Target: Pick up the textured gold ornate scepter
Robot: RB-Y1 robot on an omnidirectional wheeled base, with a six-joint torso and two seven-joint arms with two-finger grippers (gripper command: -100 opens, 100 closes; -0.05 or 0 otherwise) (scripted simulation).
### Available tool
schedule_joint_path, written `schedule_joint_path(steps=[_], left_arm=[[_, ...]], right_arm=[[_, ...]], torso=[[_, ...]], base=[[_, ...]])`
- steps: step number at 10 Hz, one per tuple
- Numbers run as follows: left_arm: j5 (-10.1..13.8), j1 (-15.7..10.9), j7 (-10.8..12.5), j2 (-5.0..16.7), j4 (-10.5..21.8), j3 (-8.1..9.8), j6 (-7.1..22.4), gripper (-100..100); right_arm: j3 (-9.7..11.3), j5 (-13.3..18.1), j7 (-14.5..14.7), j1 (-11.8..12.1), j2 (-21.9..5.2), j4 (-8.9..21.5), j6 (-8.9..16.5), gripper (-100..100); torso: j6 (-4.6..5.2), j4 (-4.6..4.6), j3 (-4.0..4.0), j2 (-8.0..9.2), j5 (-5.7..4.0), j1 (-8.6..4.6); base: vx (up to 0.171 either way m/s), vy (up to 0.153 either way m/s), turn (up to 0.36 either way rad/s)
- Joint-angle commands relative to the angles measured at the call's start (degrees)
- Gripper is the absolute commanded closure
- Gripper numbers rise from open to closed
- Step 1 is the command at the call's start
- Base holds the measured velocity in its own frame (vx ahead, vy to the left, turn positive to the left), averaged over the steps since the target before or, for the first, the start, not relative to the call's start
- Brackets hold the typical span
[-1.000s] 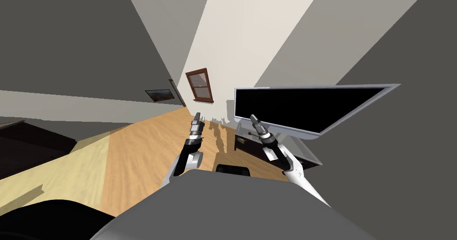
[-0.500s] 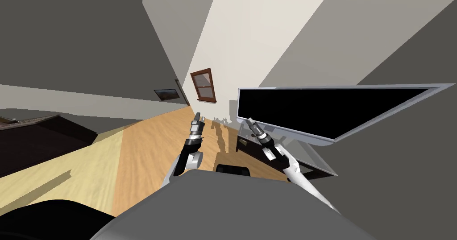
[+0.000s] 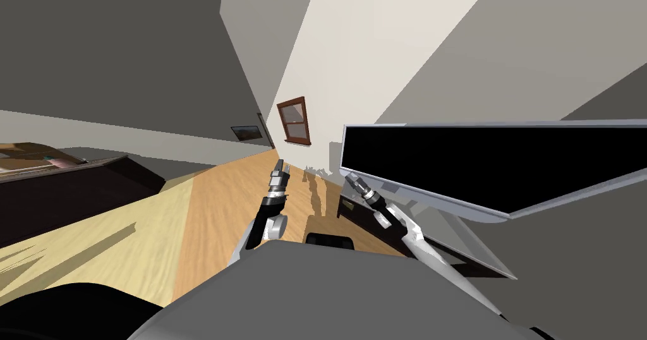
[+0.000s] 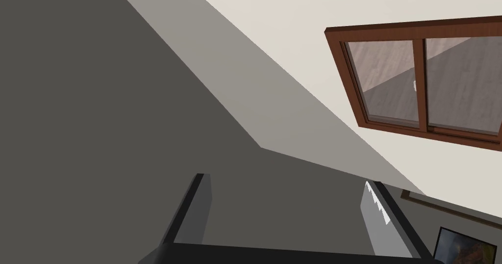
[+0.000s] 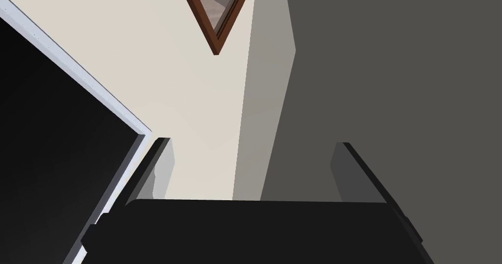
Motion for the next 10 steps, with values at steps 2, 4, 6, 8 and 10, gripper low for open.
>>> schedule_joint_path(steps=[2, 4, 6, 8, 10], left_arm=[[0.0, 0.0, 0.0, 0.0, 0.0, 0.00, 0.0, 0], [0.0, 0.0, 0.0, 0.0, 0.0, 0.00, 0.0, 0], [0.0, 0.0, 0.0, 0.0, 0.0, 0.00, 0.0, 0], [0.0, 0.0, 0.0, 0.0, 0.0, -0.01, 0.0, 0], [0.0, 0.0, 0.0, 0.0, 0.0, 0.00, 0.0, 0]], right_arm=[[1.5, 1.9, 1.4, -1.1, -2.1, 4.3, 0.5, -100], [2.9, 3.7, 2.4, -2.0, -4.0, 7.3, 1.1, -100], [2.9, 3.7, 2.4, -2.0, -4.0, 10.1, 1.1, -100], [4.4, 5.5, 3.4, -2.7, -6.0, 14.3, 1.7, -100], [7.5, 9.1, 5.1, -3.6, -9.4, 19.8, 3.1, -100]], torso=[[0.01, 0.02, 0.06, 0.10, 0.00, 0.01], [0.01, 0.01, 0.02, 0.04, 0.00, -0.01], [0.00, 0.00, -0.01, -0.01, 0.00, -0.03], [-0.05, 0.03, 0.06, 0.08, 0.01, 0.01], [-0.02, 0.00, 0.00, -0.02, -0.01, -0.03]], base=[[0.040, 0.009, 0.092], [0.066, 0.000, 0.143], [0.043, -0.003, 0.051], [0.045, -0.002, 0.168], [0.095, -0.001, 0.245]])
